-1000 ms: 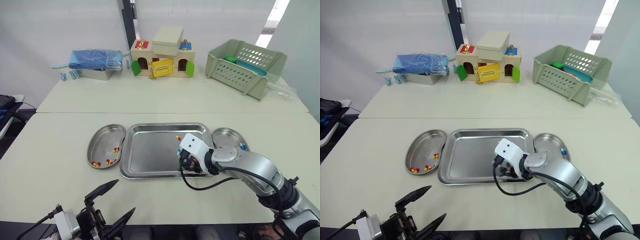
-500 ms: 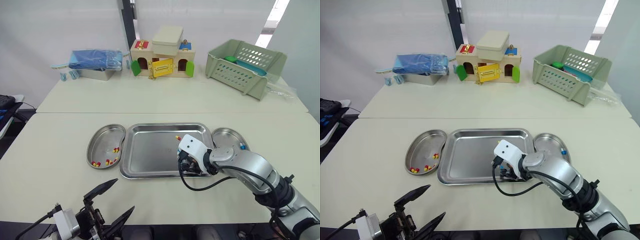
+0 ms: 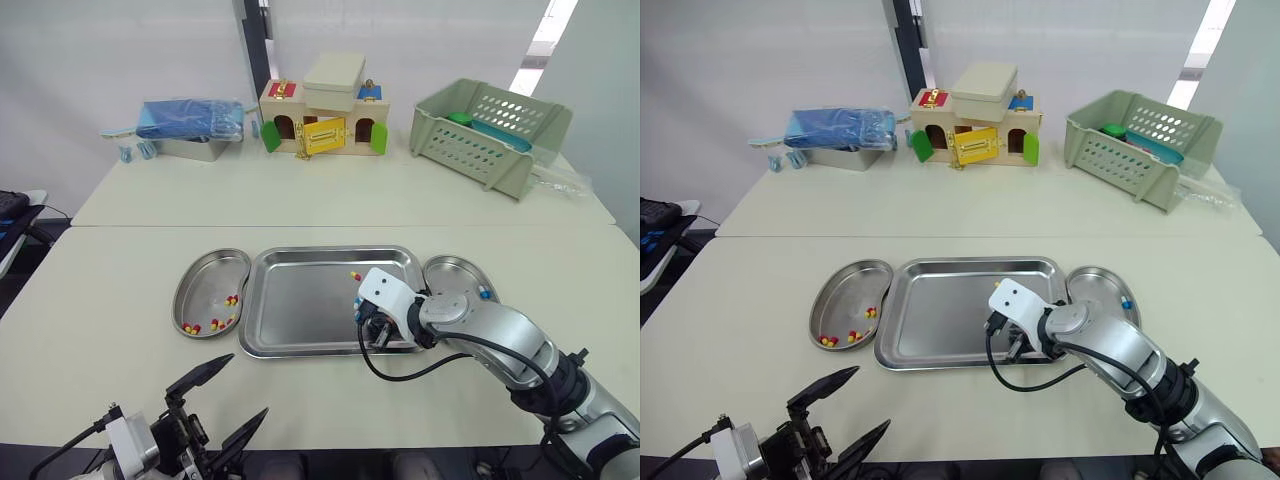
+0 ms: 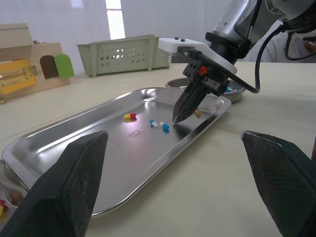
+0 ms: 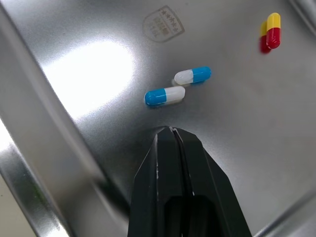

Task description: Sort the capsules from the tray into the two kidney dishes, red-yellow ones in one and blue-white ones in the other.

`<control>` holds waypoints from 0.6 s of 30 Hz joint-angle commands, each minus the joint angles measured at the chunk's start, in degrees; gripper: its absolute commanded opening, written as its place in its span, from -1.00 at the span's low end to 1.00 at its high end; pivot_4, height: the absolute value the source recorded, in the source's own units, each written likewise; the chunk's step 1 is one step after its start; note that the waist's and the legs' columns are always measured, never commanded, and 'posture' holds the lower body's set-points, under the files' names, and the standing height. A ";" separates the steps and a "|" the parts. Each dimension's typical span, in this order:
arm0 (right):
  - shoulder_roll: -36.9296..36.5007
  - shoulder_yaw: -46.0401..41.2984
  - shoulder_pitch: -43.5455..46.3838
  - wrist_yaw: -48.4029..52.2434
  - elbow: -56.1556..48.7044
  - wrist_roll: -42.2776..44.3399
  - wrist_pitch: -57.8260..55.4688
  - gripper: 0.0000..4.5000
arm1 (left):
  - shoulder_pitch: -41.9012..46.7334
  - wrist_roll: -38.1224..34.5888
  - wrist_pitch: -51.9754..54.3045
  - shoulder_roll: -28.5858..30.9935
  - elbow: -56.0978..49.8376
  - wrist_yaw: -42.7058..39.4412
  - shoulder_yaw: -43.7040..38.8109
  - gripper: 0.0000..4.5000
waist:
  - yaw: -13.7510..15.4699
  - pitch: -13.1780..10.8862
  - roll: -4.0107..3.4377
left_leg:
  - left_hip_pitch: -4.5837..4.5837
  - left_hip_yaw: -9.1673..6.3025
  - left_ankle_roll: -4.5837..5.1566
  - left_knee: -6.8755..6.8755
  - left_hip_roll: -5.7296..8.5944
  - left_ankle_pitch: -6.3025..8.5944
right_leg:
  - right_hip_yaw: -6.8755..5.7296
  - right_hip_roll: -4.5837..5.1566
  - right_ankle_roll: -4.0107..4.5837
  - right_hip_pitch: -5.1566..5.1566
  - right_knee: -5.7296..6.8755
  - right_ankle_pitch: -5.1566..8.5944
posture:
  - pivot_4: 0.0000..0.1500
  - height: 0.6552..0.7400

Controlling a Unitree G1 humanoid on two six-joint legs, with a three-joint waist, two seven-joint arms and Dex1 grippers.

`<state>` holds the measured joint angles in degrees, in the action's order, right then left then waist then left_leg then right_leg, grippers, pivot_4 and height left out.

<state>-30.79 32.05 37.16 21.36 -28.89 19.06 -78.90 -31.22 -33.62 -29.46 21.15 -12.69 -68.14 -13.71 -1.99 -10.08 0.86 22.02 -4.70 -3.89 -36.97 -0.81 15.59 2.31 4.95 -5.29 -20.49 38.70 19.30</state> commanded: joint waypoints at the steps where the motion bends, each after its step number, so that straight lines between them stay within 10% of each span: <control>1: -0.40 0.79 -0.45 1.29 -0.97 -0.25 1.40 -1.00 | -0.23 0.05 -1.01 0.75 -0.24 0.31 -0.10 1.00 | 0.00 0.00 0.00 | 0.00 0.00 0.00 0.00 0.00 0.00 | 0.00 0.00 0.00 0.00 0.00 0.00 | 1.00 1.00; 8: -3.99 2.01 -0.27 3.87 -1.95 -1.43 5.78 -1.00 | -0.13 0.31 -1.07 0.55 -0.21 0.51 0.12 1.00 | 0.01 0.00 0.00 | 0.00 0.00 0.00 0.00 0.00 0.00 | 0.00 0.00 0.00 0.00 -0.01 0.00 | 1.00 1.00; 18: 3.58 -4.91 -1.07 2.41 0.18 -1.29 7.35 -0.14 | -0.15 0.81 -1.02 0.43 -0.48 1.35 0.27 1.00 | 0.00 -0.02 0.01 | 0.02 0.00 0.00 0.01 0.00 0.00 | 0.00 -0.01 0.00 -0.01 -0.02 0.00 | 1.00 1.00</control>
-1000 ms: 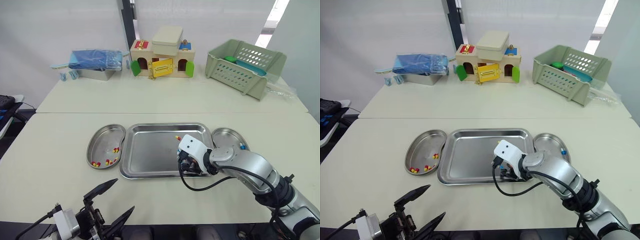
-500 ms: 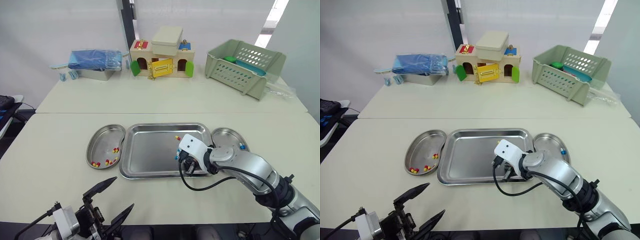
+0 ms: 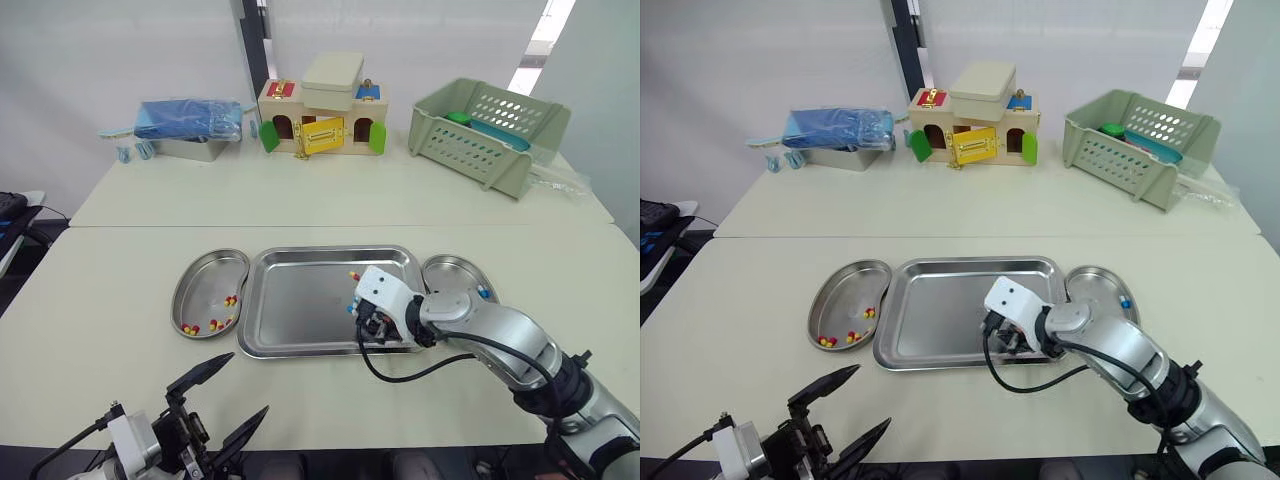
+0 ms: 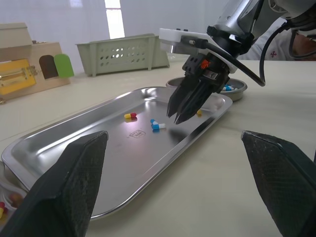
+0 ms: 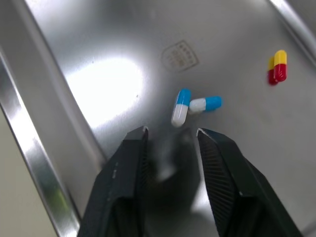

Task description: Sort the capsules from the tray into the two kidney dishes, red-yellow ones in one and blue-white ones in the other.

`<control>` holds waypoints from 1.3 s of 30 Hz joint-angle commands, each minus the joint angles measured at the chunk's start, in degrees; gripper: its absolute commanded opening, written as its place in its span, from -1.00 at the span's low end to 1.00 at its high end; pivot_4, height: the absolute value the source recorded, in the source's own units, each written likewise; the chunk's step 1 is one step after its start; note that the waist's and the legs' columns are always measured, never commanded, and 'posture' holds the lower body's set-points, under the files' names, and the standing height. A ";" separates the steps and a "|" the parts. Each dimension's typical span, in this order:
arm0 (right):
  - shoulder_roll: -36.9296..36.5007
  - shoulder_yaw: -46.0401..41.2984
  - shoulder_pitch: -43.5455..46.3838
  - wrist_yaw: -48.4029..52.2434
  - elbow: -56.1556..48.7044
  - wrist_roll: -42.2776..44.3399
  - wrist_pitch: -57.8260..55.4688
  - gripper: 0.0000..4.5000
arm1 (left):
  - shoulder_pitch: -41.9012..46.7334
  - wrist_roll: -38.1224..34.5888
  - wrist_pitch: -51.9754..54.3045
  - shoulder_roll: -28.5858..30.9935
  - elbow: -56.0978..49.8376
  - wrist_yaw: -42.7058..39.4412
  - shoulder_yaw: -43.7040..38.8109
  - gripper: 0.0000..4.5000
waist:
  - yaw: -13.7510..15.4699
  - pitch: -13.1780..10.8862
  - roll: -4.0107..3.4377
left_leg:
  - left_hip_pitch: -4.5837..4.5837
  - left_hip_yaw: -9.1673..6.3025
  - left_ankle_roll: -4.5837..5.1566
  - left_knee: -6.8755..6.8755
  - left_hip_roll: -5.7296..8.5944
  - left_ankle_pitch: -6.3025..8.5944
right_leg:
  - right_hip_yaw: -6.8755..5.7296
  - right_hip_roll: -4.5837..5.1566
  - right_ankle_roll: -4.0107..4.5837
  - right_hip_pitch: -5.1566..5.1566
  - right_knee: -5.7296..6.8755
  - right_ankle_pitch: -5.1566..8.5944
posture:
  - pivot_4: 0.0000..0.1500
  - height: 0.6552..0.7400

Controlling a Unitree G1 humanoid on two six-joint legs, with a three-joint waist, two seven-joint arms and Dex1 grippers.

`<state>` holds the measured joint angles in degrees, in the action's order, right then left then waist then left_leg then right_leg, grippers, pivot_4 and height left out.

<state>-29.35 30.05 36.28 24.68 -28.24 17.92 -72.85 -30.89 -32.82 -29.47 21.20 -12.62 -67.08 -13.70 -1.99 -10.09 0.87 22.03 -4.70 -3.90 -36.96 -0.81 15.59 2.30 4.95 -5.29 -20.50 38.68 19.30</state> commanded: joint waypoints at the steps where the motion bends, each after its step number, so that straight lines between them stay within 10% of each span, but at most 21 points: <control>1: 3.01 -3.32 -0.22 -1.16 -0.25 -0.19 0.95 -0.14 | -0.51 0.04 -1.03 0.42 -0.57 0.38 0.30 1.00 | 0.00 0.00 0.00 | 0.00 0.00 0.00 0.00 0.00 0.00 | 0.00 0.00 0.00 0.00 0.00 0.00 | 1.00 1.00; 22: 6.47 -0.58 -1.99 -3.71 4.54 -3.26 -1.13 -0.14 | -0.83 0.68 -1.07 0.79 -0.92 1.64 0.15 1.00 | -0.03 0.00 0.00 | 0.00 0.00 0.00 0.01 0.00 0.00 | 0.00 0.00 0.00 -0.01 0.00 0.00 | 1.00 1.00; 31: 6.00 0.20 -2.48 -3.42 4.83 -4.24 -0.85 -0.98 | -1.00 0.62 -0.99 0.94 -1.03 1.72 0.02 1.00 | -0.04 0.00 0.00 | -0.01 0.00 0.00 0.02 0.00 0.00 | 0.00 0.00 0.00 -0.01 0.00 0.00 | 1.00 1.00; 39: 5.32 0.18 -2.94 -2.34 3.76 -3.68 -0.50 -0.98 | -0.75 0.71 -1.07 1.08 -0.88 1.91 0.08 1.00 | -0.04 0.00 0.00 | -0.01 0.00 0.00 0.02 0.00 0.00 | 0.00 0.00 0.00 -0.01 -0.01 0.00 | 1.00 1.00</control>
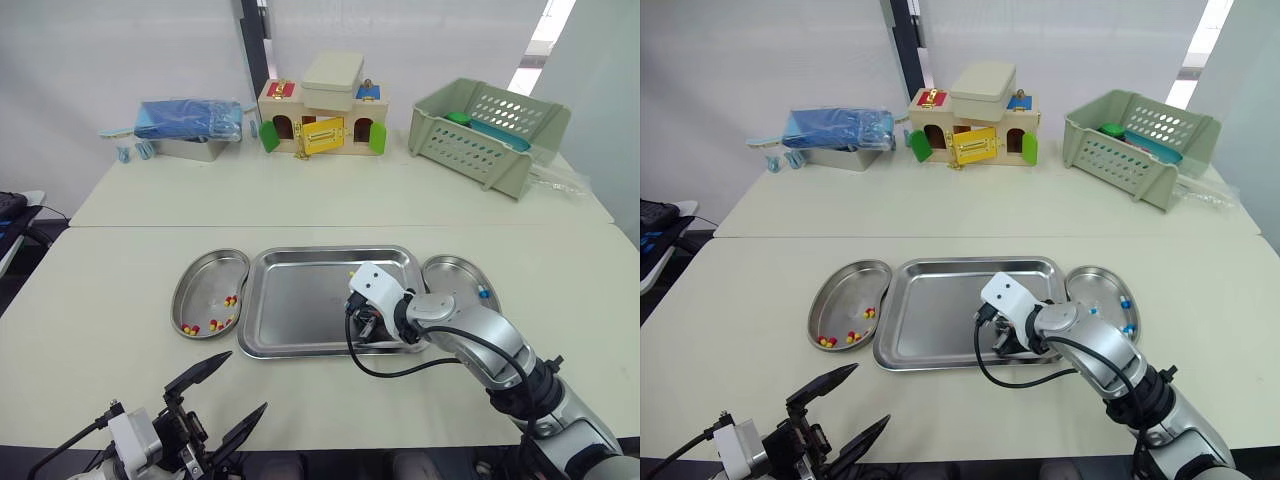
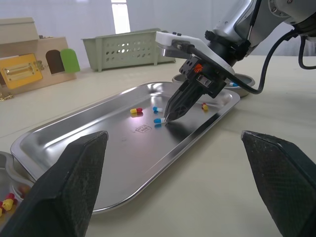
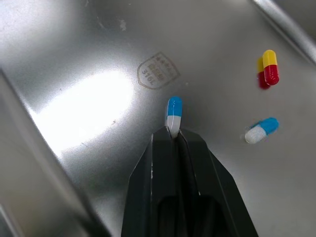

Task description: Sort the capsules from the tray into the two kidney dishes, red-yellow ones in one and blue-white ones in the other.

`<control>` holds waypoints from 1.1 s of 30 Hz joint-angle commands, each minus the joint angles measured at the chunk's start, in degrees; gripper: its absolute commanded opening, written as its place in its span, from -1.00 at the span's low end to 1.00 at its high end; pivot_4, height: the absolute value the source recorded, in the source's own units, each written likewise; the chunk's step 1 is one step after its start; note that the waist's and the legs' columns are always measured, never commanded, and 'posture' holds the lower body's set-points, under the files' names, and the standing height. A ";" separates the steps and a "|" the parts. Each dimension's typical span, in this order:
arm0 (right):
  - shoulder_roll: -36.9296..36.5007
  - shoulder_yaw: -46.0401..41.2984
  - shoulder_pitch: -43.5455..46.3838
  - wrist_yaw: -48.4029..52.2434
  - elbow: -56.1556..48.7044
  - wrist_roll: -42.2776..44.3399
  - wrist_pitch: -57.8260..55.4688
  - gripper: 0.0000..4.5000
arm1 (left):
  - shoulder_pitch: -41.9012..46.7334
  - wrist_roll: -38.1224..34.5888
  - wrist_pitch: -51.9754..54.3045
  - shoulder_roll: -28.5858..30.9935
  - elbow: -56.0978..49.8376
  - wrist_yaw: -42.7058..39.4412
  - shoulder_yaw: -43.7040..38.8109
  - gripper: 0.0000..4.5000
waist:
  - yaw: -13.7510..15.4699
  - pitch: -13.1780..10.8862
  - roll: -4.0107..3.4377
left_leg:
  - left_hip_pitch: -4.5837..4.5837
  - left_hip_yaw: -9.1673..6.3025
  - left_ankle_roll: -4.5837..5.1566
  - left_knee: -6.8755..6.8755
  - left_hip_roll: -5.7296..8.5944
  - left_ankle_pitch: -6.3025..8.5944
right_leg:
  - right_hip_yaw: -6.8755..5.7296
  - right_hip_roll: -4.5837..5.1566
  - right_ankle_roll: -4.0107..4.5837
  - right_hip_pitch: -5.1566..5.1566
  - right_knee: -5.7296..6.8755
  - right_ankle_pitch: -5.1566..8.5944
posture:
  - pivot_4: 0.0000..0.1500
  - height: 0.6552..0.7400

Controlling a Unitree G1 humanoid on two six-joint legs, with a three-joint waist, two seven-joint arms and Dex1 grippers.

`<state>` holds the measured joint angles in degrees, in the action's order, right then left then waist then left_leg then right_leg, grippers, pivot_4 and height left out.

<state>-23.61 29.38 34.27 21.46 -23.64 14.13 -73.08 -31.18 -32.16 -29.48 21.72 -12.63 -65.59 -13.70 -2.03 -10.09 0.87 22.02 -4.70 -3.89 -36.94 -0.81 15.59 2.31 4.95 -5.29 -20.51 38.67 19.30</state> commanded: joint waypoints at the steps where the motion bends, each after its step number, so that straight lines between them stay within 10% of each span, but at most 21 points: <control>1: -0.62 0.76 -0.93 1.18 -1.16 0.17 0.33 -0.98 | -0.44 0.07 -1.08 0.56 -0.85 0.43 0.08 1.00 | 0.00 0.00 0.00 | 0.00 0.00 0.00 0.00 0.00 0.00 | 0.00 0.00 0.00 0.00 0.00 0.00 | 1.00 1.00; 19: -29.61 -31.00 -24.78 24.92 -6.13 4.90 30.21 -0.98 | 4.41 -0.81 -4.48 2.39 3.76 -7.53 5.46 1.00 | 0.32 -0.16 0.23 | 0.04 0.02 0.00 0.00 0.01 0.00 | -0.09 0.01 -0.02 0.15 -0.17 0.00 | 1.00 1.00; 33: -33.15 -37.89 -30.15 26.49 2.48 2.33 36.38 -0.98 | 6.89 -1.95 -4.14 2.80 5.27 -11.10 9.16 1.00 | 0.15 -0.18 0.23 | -0.10 0.06 0.00 0.01 -0.02 0.01 | -0.02 -0.01 -0.02 0.26 -0.17 0.00 | 1.00 1.00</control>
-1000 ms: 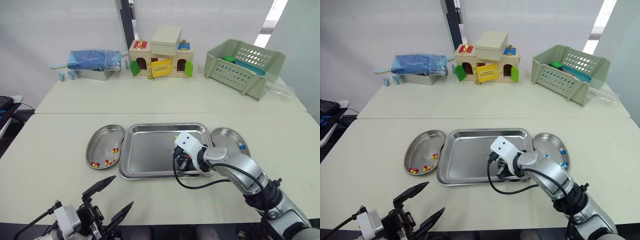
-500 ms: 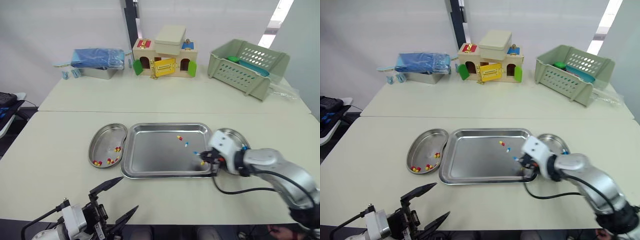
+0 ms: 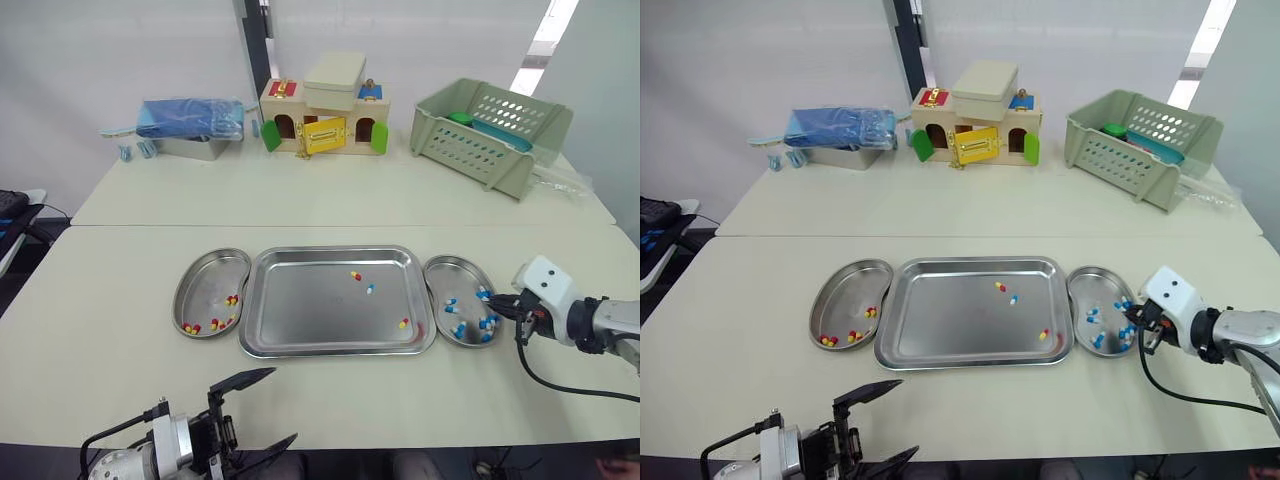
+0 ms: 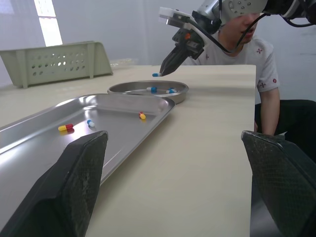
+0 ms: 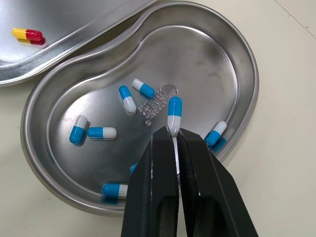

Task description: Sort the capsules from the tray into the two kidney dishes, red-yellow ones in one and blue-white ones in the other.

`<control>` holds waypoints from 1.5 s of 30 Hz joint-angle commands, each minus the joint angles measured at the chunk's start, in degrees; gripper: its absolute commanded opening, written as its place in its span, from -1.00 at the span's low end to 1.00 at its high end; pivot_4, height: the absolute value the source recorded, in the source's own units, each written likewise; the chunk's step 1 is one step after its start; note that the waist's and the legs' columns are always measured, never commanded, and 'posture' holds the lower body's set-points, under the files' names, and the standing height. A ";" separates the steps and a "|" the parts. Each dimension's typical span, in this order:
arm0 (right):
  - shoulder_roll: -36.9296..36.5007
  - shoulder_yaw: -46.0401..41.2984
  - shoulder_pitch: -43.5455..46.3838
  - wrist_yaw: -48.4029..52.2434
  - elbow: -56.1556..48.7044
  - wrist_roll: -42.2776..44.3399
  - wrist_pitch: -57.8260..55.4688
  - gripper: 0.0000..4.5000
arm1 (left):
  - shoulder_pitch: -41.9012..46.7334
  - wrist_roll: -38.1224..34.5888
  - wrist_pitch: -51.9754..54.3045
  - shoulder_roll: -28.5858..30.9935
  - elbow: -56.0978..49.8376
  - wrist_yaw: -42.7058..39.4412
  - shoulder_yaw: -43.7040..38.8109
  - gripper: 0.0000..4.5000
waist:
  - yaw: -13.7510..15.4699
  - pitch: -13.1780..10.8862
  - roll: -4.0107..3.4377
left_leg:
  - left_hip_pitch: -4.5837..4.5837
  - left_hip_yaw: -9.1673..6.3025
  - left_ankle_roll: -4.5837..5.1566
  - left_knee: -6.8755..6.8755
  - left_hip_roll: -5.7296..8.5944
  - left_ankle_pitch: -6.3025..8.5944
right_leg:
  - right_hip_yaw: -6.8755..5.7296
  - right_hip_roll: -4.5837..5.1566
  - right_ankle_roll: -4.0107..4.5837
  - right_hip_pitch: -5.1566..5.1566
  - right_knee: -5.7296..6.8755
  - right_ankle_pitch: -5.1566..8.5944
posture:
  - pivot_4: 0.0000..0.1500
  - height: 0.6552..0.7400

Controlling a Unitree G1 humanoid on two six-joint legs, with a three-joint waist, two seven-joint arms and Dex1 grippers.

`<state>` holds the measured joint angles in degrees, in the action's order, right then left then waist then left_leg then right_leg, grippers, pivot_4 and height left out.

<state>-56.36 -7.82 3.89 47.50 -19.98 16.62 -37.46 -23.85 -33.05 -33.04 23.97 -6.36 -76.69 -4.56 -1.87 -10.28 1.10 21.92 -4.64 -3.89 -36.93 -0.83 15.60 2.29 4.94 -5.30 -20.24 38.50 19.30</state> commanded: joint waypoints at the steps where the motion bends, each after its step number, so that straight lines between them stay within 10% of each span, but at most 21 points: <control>1: -0.48 -0.61 0.07 0.63 -1.24 -0.13 0.71 -0.98 | -0.47 -1.28 -0.56 0.48 -1.15 0.04 -0.04 1.00 | 0.00 0.00 0.00 | 0.00 0.00 0.00 0.00 0.00 0.00 | 0.01 0.00 0.00 0.00 0.00 0.00 | 1.00 1.00; 5: -0.37 -0.09 0.11 1.02 -1.40 0.03 0.25 -0.98 | -1.02 -2.07 -1.34 0.09 -1.45 -0.37 -0.07 1.00 | 0.05 0.00 0.00 | 0.00 0.00 0.00 0.00 0.00 0.00 | 0.00 0.01 0.00 0.01 0.00 0.00 | 1.00 1.00; 21: 0.04 -2.83 -0.26 2.57 -0.72 1.84 0.35 0.99 | -1.14 -1.69 -2.07 -1.09 -2.77 2.10 0.49 1.00 | 0.07 0.00 0.00 | 0.00 0.00 0.00 -0.01 0.00 0.00 | 0.00 0.01 0.00 0.01 0.00 0.00 | 1.00 1.00; 45: 0.10 -10.21 1.39 11.93 15.04 5.63 13.31 0.99 | -4.62 1.19 -0.48 1.67 -6.83 12.63 -5.23 1.00 | 0.13 -0.01 0.01 | -0.02 0.01 0.00 -0.02 0.00 0.00 | -0.01 0.01 0.00 0.04 0.00 0.00 | 1.00 1.00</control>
<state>-56.16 -14.32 5.24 57.53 -5.75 20.00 -26.52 -27.55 -32.17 -34.87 24.01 -9.85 -66.70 -6.94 -1.74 -10.28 1.12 21.91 -4.63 -3.89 -36.96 -0.83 15.60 2.28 4.94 -5.31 -20.20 38.50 19.30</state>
